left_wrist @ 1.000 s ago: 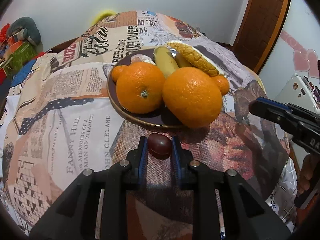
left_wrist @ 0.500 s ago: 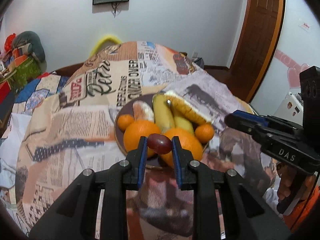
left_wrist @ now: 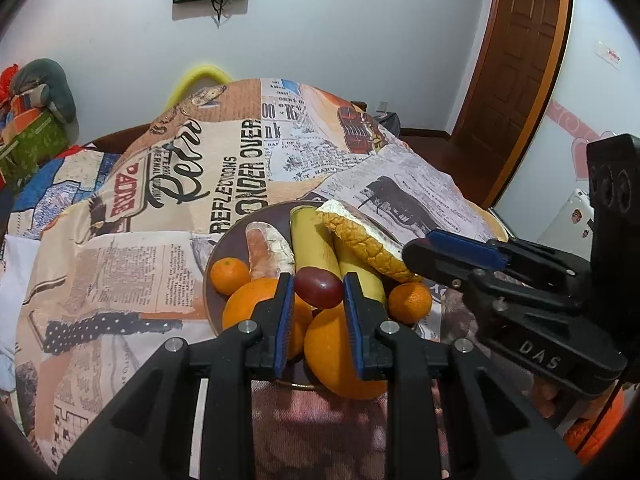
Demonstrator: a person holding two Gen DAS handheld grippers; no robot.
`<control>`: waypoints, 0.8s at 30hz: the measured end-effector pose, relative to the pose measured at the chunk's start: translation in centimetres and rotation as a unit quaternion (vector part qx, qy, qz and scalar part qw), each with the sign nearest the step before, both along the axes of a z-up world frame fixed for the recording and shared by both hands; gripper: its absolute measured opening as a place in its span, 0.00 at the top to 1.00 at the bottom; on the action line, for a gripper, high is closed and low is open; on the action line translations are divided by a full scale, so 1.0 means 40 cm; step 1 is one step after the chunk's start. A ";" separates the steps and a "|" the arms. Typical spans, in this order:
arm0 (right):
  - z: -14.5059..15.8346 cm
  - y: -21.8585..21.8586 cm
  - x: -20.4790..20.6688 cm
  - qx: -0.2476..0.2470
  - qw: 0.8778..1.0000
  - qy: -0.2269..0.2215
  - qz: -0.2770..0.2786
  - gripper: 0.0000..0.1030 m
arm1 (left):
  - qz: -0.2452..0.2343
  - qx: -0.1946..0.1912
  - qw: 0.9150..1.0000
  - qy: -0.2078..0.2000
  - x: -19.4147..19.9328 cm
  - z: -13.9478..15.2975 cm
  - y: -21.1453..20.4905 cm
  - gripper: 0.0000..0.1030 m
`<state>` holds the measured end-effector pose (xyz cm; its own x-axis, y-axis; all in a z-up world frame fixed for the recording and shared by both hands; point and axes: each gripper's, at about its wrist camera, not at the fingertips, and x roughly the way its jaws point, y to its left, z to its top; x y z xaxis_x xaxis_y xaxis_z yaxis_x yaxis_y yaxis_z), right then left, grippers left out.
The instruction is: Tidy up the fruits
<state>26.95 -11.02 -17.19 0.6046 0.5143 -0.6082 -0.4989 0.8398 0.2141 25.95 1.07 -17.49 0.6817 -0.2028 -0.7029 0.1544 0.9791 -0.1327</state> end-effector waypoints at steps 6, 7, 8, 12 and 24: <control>-0.024 0.013 0.023 -0.005 1.000 0.010 0.009 0.77 | -0.006 -0.003 1.000 0.008 0.021 -0.014 0.001 0.77; -0.028 0.016 0.026 -0.006 1.000 0.013 0.013 0.77 | -0.007 -0.005 1.000 0.009 0.022 -0.016 0.002 0.77; -0.031 0.017 0.028 -0.008 1.000 0.014 0.014 0.77 | -0.009 -0.009 1.000 0.011 0.024 -0.018 0.002 0.77; -0.038 0.018 0.035 -0.009 1.000 0.021 0.016 0.75 | -0.010 -0.010 1.000 0.012 0.023 -0.022 0.002 0.77; 0.011 -0.011 0.006 -0.004 1.000 -0.001 0.000 0.67 | -0.009 -0.015 1.000 0.009 -0.001 0.001 0.003 0.65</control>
<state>27.21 -11.46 -16.74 0.6062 0.5094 -0.6108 -0.4991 0.8416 0.2065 25.92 1.18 -17.46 0.6645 -0.2367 -0.7088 0.1700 0.9715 -0.1650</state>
